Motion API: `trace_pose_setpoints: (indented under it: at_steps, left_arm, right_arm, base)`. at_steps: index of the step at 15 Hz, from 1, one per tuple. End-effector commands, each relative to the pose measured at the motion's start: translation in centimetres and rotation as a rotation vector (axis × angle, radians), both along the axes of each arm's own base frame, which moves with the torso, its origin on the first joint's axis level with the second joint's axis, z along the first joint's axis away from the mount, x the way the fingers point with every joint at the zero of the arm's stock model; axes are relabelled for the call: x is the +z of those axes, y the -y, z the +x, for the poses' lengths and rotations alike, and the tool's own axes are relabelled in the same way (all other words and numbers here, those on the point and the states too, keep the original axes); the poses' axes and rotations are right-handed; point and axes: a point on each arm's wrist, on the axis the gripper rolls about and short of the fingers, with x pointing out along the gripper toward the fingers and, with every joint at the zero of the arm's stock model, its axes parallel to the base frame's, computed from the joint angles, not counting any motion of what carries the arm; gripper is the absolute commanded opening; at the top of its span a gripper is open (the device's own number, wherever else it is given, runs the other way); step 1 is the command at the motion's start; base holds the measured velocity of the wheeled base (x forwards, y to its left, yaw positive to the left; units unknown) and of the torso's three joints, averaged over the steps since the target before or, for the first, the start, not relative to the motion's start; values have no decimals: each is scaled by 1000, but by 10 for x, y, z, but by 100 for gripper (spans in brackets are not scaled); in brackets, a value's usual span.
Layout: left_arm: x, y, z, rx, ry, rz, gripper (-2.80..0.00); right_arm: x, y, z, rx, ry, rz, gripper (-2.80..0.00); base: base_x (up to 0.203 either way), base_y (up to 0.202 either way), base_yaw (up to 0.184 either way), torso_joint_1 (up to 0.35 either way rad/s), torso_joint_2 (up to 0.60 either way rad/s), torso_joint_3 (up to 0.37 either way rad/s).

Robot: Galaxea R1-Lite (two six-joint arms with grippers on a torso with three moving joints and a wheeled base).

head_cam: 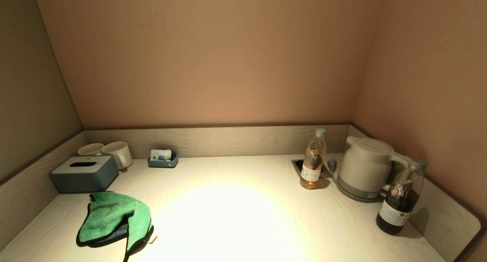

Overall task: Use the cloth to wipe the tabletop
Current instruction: Pick up the tablecloth

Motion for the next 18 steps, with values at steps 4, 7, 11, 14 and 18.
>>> trace_pose_setpoints:
  at_steps: [4,7,11,14,18]
  left_arm:
    - [0,0,0,1,2,7,-280]
    - [12,0,-4,-1,40,1,-280]
    - [47,0,-15,-5,43,-82,-280]
    - [84,0,8,19,-144,-245,-280]
    - [107,0,86,93,-490,-397,-280]
  right_arm:
    - [0,0,0,1,0,0,-280]
    - [0,0,0,0,0,0,-280]
    - [0,0,0,1,0,0,-280]
    - [0,0,0,1,0,0,-280]
    - [0,0,0,1,0,0,-280]
  base:
    - [0,0,0,0,0,0]
    - [0,0,0,0,0,0]
    - [0,0,0,0,0,0]
    - [0,0,0,0,0,0]
    - [0,0,0,0,0,0]
